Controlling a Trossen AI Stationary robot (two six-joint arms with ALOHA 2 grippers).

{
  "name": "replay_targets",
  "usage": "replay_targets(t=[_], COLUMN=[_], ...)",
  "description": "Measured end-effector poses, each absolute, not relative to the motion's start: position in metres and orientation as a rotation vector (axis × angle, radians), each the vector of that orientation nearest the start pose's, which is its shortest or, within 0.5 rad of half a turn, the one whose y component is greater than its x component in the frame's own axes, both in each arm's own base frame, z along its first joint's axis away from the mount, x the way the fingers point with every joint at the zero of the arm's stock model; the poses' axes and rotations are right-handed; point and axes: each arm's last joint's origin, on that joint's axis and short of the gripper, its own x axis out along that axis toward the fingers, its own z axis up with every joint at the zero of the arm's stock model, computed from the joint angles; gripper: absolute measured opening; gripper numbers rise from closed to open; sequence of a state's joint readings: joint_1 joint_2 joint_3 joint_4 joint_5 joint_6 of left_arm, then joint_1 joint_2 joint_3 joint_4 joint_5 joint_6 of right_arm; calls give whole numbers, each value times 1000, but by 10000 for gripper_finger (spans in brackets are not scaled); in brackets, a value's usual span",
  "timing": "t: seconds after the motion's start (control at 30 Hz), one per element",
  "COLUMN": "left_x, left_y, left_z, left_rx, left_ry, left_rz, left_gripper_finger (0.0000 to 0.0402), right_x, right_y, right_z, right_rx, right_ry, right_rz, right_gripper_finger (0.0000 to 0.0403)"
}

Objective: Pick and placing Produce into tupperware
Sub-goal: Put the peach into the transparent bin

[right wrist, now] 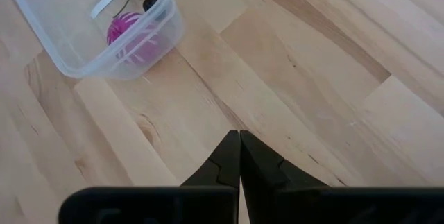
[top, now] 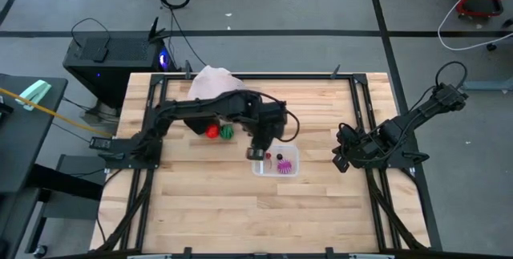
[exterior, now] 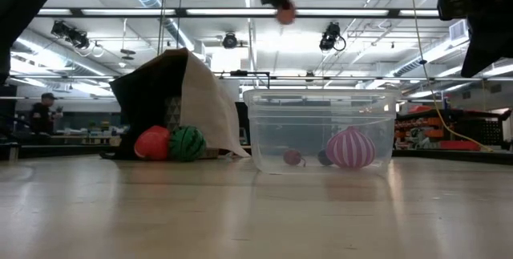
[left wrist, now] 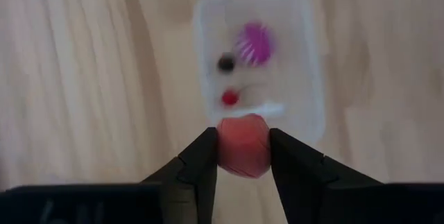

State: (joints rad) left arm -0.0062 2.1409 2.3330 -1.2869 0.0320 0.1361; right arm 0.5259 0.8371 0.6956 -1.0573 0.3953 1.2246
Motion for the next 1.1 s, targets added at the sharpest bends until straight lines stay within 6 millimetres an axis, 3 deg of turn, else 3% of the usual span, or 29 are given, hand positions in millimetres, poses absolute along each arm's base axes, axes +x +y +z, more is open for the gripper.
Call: replay_targets(t=[0.33,0.73,1.1], left_x=[468,480,486], left_y=[-15,-31,-41], left_z=[297,253,239], left_rx=[89,116,21], left_ry=[1133,1258,1259], left_rz=[-152,-202,-126], left_gripper_finger=[130,132,133], right_x=[117,118,117], right_y=[55,55,55], right_z=[236,236,236], right_rx=[560,560,559], right_ry=[955,959,958], right_rz=[-518,-517,-517], right_gripper_finger=[11,12,12])
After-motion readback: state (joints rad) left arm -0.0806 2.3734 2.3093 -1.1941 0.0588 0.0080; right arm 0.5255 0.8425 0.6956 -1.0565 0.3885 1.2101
